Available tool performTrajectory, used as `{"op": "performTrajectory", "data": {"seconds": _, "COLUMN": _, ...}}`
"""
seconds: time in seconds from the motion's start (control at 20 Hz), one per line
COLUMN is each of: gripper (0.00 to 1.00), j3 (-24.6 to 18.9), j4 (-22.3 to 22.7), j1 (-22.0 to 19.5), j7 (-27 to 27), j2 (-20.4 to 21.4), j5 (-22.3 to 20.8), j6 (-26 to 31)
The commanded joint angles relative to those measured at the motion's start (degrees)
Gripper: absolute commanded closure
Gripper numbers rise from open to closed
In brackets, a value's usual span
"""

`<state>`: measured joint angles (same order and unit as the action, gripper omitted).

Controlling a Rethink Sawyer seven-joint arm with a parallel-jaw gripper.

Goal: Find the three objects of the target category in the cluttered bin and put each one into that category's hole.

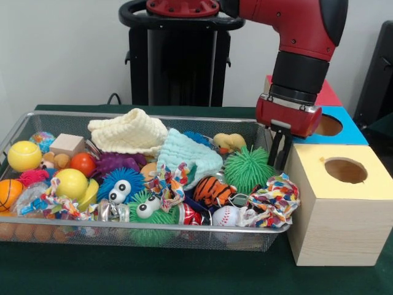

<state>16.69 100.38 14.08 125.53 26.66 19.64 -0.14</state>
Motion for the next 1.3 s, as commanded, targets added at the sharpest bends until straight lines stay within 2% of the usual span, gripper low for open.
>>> {"op": "performTrajectory", "data": {"seconds": 0.05, "gripper": 1.00, "j3": -5.3, "j4": -2.2, "j1": -1.9, "j7": 3.8, "j2": -1.8, "j5": -4.7, "j6": -3.7}}
{"op": "performTrajectory", "data": {"seconds": 0.25, "gripper": 1.00, "j3": -5.5, "j4": -2.3, "j1": -2.2, "j7": 5.0, "j2": -1.9, "j5": -5.9, "j6": -5.2}}
{"op": "performTrajectory", "data": {"seconds": 0.3, "gripper": 0.00, "j3": -5.6, "j4": -2.3, "j1": -2.2, "j7": 5.5, "j2": -2.0, "j5": -6.1, "j6": -6.0}}
{"op": "performTrajectory", "data": {"seconds": 0.75, "gripper": 0.00, "j3": -4.5, "j4": -3.8, "j1": -1.7, "j7": 6.1, "j2": -3.1, "j5": -7.6, "j6": -10.3}}
{"op": "performTrajectory", "data": {"seconds": 0.95, "gripper": 0.00, "j3": -5.3, "j4": -5.0, "j1": -3.3, "j7": 4.9, "j2": -2.6, "j5": -8.8, "j6": -10.1}}
{"op": "performTrajectory", "data": {"seconds": 1.15, "gripper": 0.00, "j3": -5.7, "j4": -5.0, "j1": -3.9, "j7": 5.5, "j2": -3.2, "j5": -9.6, "j6": -12.6}}
{"op": "performTrajectory", "data": {"seconds": 1.3, "gripper": 0.00, "j3": -6.7, "j4": -5.2, "j1": -5.3, "j7": 5.6, "j2": -2.4, "j5": -10.1, "j6": -11.8}}
